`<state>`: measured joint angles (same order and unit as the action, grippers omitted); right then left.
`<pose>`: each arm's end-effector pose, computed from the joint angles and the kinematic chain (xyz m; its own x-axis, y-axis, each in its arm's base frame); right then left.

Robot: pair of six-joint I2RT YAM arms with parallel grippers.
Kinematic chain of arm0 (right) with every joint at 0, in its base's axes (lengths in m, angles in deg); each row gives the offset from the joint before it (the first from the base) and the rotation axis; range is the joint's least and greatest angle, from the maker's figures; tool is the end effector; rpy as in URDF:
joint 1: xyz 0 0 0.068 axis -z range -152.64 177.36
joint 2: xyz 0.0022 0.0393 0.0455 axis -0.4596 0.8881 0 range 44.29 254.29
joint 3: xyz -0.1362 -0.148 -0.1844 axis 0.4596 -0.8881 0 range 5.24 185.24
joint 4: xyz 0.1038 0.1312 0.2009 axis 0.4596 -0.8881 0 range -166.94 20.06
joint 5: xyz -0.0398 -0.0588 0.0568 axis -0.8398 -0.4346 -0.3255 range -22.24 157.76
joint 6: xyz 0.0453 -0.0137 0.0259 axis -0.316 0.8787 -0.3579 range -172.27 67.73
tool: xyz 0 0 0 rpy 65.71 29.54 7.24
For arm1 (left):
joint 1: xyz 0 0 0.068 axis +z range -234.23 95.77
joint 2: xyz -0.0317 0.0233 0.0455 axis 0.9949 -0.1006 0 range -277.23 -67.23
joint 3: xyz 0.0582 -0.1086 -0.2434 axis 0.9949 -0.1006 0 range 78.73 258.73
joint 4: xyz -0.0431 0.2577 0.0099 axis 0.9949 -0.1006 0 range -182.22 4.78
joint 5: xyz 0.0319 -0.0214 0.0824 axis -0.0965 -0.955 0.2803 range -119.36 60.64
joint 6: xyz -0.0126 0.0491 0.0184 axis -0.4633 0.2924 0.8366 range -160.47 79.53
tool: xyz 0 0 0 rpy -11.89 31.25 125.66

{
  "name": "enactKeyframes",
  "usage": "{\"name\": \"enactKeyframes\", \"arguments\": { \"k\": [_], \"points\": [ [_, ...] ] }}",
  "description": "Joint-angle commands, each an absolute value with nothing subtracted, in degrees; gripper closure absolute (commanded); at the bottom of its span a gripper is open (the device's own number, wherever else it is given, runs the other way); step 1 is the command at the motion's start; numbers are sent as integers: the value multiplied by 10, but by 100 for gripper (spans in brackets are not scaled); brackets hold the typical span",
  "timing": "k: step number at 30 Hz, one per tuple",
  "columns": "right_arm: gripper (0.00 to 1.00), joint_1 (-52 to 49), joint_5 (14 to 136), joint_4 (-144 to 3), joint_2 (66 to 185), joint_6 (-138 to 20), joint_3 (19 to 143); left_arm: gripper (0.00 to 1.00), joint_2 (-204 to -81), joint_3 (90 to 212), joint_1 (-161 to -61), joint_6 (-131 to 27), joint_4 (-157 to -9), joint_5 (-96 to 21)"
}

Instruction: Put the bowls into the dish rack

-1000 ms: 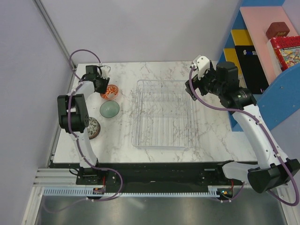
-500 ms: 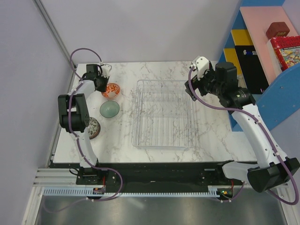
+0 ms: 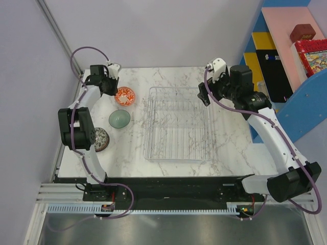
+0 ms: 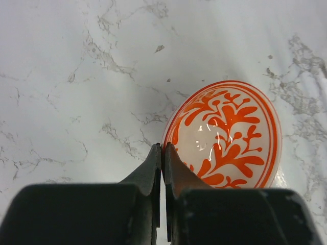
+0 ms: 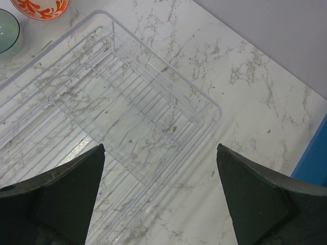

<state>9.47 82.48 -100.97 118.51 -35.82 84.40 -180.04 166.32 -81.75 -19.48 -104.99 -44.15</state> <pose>0.2680 0.0959 0.4007 -0.2557 -0.3704 -0.8930 -0.6118 0.7772 -0.1472 0.4462 0.0102 0.2300 -0.6098 0.3204 -0.7249 0.3824 0.9201 0.0850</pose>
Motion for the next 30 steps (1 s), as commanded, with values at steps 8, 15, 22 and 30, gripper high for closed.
{"name": "enactKeyframes", "arguments": {
  "k": [8, 15, 22, 30],
  "points": [
    [2, 91, 842, -922, 1214, -472, 832, 98, -1716, 1707, -822, -246, -1039, -530],
    [2, 92, 889, -875, 1215, -522, 807, 98, -1692, 1694, -822, -270, -1039, -644],
    [2, 93, 1018, -789, 1245, -668, 777, 98, -1654, 1699, -835, -327, -1039, -802],
    [2, 103, 1134, -680, 1305, -795, 763, 98, -1649, 1714, -887, -374, -1036, -896]
  ]
}}
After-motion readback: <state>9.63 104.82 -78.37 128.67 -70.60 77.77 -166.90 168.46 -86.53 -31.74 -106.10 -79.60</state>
